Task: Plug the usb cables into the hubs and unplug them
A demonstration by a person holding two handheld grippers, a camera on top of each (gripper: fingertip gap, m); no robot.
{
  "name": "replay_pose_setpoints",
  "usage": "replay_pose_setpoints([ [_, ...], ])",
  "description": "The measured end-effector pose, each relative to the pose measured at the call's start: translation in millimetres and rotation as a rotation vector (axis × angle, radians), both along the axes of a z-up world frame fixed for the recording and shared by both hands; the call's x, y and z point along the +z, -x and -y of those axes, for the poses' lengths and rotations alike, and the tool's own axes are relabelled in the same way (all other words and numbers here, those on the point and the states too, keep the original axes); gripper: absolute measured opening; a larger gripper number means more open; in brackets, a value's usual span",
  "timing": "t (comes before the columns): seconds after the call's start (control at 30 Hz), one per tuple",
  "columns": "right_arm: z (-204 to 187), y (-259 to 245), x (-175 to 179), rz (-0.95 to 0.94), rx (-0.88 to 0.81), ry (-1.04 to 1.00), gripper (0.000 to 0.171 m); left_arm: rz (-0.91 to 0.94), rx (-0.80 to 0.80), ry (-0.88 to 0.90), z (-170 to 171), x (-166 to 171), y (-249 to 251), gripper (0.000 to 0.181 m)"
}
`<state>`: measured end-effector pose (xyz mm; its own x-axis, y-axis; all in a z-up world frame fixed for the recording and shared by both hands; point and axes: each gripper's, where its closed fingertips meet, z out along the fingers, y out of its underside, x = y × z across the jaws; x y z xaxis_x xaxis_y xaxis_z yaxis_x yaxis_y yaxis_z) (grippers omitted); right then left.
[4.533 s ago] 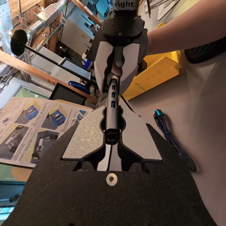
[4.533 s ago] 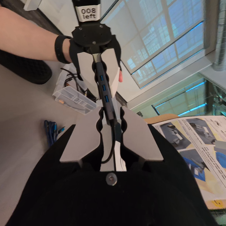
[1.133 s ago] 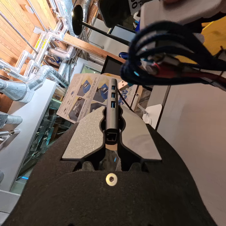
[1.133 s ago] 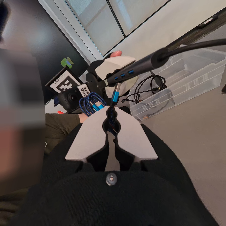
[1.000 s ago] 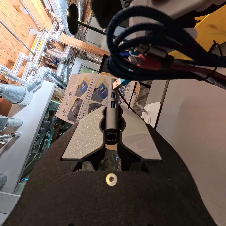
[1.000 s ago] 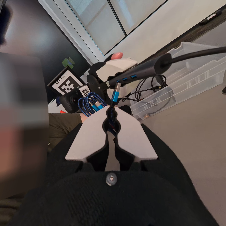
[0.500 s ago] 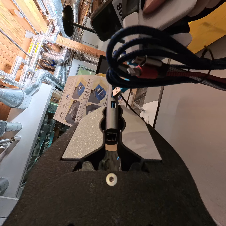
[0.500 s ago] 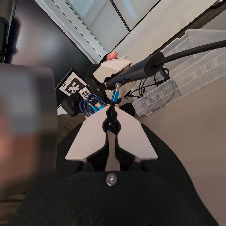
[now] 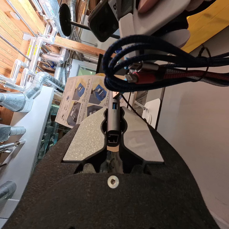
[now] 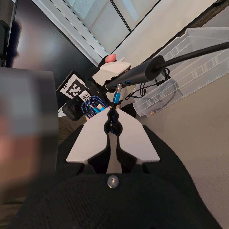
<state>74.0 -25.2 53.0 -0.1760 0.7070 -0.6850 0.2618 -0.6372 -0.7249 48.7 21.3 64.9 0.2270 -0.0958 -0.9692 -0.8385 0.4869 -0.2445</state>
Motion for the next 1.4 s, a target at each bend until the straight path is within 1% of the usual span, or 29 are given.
replay_pose_setpoints([
  [0.63, -4.5, -2.4, -6.3, 0.011, 0.010, 0.031, 0.003, -0.081, 0.040, -0.015, -5.3, -10.4, 0.7, 0.017],
  [0.9, -2.2, -5.5, -5.3, 0.009, 0.034, 0.046, 0.002, -0.127, 0.026, -0.066, -2.0, -10.3, -0.6, 0.017],
  [1.1, -1.4, -4.4, -13.6, 0.044, 0.049, 0.070, 0.003, -0.191, 0.045, -0.102, -3.8, -15.5, -1.4, 0.017],
  [1.4, 3.0, -5.0, -12.0, 0.016, 0.099, 0.116, 0.003, -0.152, 0.018, -0.107, -1.0, -12.5, -5.5, 0.017],
])
